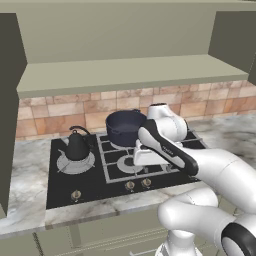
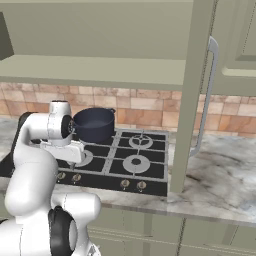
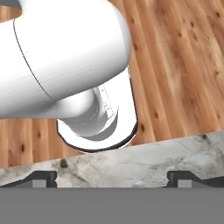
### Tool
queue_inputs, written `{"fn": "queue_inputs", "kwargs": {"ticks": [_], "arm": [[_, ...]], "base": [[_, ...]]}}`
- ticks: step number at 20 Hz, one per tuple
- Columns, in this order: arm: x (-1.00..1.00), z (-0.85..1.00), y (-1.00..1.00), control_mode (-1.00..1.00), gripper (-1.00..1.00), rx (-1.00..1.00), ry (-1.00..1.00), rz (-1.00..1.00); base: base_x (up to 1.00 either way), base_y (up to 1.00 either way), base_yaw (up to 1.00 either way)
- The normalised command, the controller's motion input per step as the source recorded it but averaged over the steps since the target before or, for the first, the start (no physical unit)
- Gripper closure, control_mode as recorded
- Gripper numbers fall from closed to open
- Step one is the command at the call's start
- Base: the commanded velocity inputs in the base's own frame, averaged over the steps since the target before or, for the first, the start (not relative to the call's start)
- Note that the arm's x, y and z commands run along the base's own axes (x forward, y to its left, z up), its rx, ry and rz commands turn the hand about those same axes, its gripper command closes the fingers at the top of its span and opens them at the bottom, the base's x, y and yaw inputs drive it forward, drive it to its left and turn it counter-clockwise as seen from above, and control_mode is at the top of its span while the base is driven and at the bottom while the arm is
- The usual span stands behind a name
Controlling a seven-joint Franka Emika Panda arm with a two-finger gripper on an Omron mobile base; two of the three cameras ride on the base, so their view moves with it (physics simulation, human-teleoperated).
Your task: Pick the kettle from the cabinet and place it on a stove burner. Then pick the pot from the counter and place it on another stove burner. Finally, turn both burners on.
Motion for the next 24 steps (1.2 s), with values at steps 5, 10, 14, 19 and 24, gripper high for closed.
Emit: {"fn": "queue_inputs", "kwargs": {"ticks": [5, 10, 14, 19, 24], "arm": [[-0.01, 0.00, 0.00, -1.00, -1.00, 0.00, 0.00, 0.00], [0.00, 0.00, -0.01, -1.00, -1.00, 0.00, 0.00, 0.02], [0.00, -0.03, -0.02, -1.00, -1.00, 0.00, 0.00, 0.03], [-0.05, -0.12, -0.07, -1.00, -1.00, 0.00, 0.00, 0.05], [-0.03, -0.06, 0.00, -1.00, -1.00, 0.00, 0.00, 0.01]], "base": [[0.00, 0.00, 0.00], [0.00, 0.00, 0.00], [0.00, 0.00, 0.00], [0.00, 0.00, 0.00], [0.00, 0.00, 0.00]]}}
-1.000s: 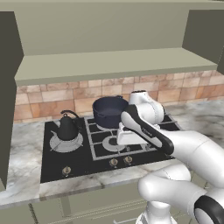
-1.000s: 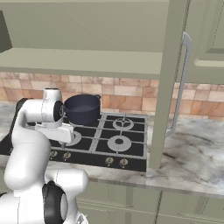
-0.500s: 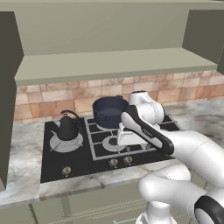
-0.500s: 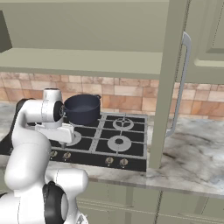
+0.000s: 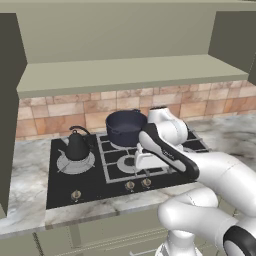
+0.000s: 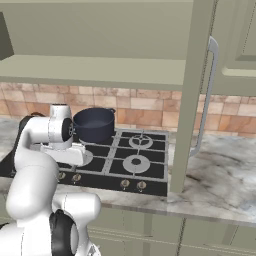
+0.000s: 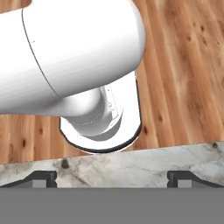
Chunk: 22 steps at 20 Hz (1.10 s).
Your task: Pick the kettle from the cabinet and place it on a stove burner. Then pick the pot from the counter and place it on another stove burner. Finally, turn both burners on.
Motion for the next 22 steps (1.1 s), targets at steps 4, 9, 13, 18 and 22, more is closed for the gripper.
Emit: {"fn": "queue_inputs", "kwargs": {"ticks": [4, 9, 13, 18, 22], "arm": [[-0.01, -0.04, 0.00, -1.00, -1.00, 0.00, 0.00, 0.00], [0.00, -0.04, 0.00, -1.00, -1.00, 0.00, 0.00, 0.00], [0.00, -0.05, 0.00, -1.00, -1.00, 0.00, 0.00, 0.00], [0.00, -0.05, 0.00, -1.00, -1.00, 0.00, 0.00, 0.00], [0.00, -0.05, 0.00, -1.00, -1.00, 0.00, 0.00, 0.00]], "base": [[0.00, 0.00, 0.00], [0.00, 0.00, 0.00], [0.00, 0.00, 0.00], [0.00, 0.00, 0.00], [0.00, 0.00, 0.00]]}}
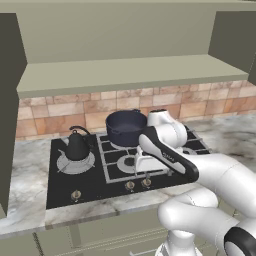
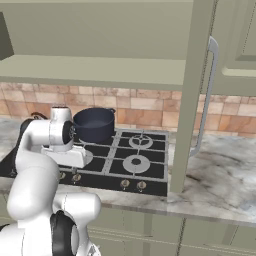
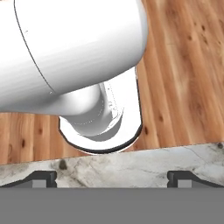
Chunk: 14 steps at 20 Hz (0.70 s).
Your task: Pick the kettle from the cabinet and place it on a stove burner. Then pick the pot from the counter and place it on another stove burner. Finally, turn both burners on.
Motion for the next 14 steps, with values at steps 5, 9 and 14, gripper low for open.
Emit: {"fn": "queue_inputs", "kwargs": {"ticks": [5, 9, 14], "arm": [[0.00, -0.06, 0.00, -1.00, -1.00, 0.00, 0.00, 0.00], [-0.01, -0.11, 0.00, -1.00, -1.00, 0.00, 0.00, 0.00], [-0.04, -0.15, 0.00, -1.00, -1.00, 0.00, 0.00, 0.00]], "base": [[0.00, 0.00, 0.00], [0.00, 0.00, 0.00], [0.00, 0.00, 0.00]]}}
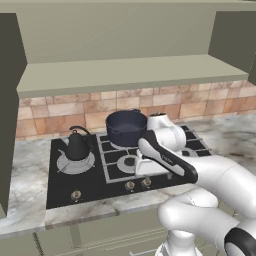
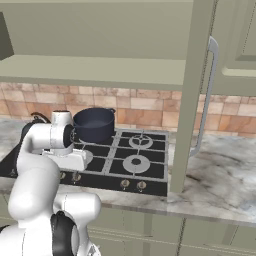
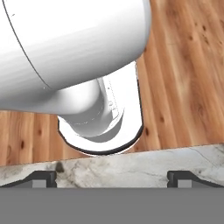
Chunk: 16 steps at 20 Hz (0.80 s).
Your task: Pick the kettle from the cabinet and place it on a stove burner. Then pick the pot from the counter and place it on another stove burner. Finally, turn both burners on.
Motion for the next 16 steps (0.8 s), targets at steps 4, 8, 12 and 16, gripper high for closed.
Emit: {"fn": "queue_inputs", "kwargs": {"ticks": [4, 8, 12, 16], "arm": [[-0.02, -0.14, 0.00, -1.00, -1.00, 0.00, 0.00, 0.00], [-0.01, -0.10, 0.00, -1.00, -1.00, 0.00, 0.00, 0.00], [0.00, -0.01, 0.00, -1.00, -1.00, 0.00, 0.00, 0.00], [0.05, 0.00, -0.08, -1.00, -1.00, 0.02, -0.06, 0.03]], "base": [[0.00, 0.00, 0.00], [0.00, 0.00, 0.00], [0.00, 0.00, 0.00], [0.00, 0.00, 0.00]]}}
